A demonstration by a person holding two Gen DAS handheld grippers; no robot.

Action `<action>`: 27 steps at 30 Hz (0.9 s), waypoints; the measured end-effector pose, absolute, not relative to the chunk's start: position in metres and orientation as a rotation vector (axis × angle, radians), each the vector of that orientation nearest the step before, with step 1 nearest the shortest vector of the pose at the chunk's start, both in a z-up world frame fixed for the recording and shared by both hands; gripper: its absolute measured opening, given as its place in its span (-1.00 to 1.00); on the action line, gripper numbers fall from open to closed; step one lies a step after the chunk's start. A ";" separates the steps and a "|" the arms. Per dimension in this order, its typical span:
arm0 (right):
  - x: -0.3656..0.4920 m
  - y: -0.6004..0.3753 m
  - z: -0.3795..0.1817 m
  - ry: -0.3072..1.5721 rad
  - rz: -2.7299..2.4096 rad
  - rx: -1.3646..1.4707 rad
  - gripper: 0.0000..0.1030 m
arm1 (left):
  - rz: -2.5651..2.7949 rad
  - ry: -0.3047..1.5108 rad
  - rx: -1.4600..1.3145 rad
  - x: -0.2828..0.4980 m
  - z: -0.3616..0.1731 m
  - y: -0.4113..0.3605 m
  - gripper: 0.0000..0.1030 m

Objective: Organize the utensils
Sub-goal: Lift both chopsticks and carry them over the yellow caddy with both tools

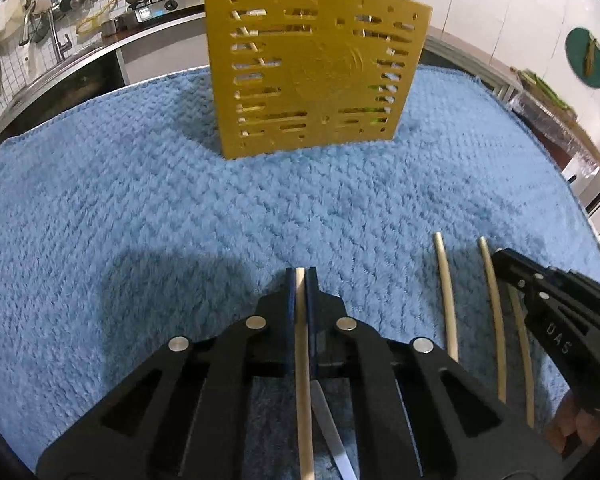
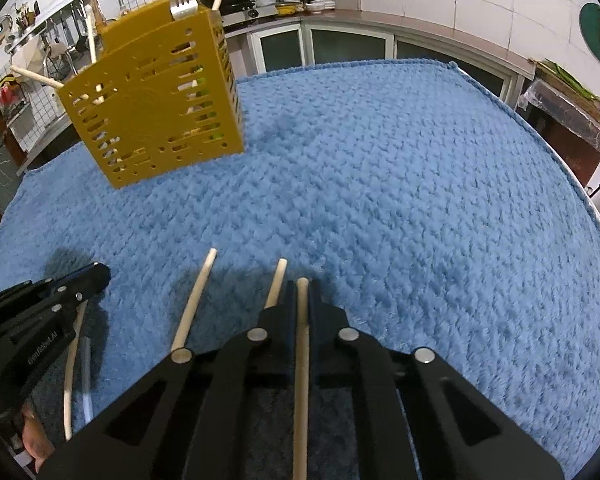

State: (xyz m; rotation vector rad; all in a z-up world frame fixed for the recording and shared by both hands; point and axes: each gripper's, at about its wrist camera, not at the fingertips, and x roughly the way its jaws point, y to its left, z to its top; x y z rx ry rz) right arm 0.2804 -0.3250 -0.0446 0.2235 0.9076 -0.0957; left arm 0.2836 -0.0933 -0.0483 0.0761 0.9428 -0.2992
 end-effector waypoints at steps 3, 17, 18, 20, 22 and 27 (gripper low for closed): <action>0.279 -0.330 -0.038 0.890 -0.069 0.255 -0.89 | -0.299 0.917 0.050 0.281 -0.040 -0.087 -0.93; 0.272 -0.338 0.011 0.773 0.061 0.325 -0.89 | -0.323 0.800 -0.065 0.273 0.010 -0.053 -0.93; 0.271 -0.340 0.014 0.759 0.076 0.342 -0.89 | -0.326 0.794 -0.069 0.273 0.013 -0.051 -0.93; 0.270 -0.342 0.019 0.725 0.117 0.371 -0.89 | -0.336 0.784 -0.078 0.272 0.018 -0.048 -0.93; 0.268 -0.342 0.023 0.704 0.121 0.369 -0.89 | -0.340 0.771 -0.084 0.271 0.024 -0.045 -0.93; 0.266 -0.345 0.028 0.659 0.179 0.429 -0.89 | -0.352 0.746 -0.091 0.268 0.032 -0.042 -0.93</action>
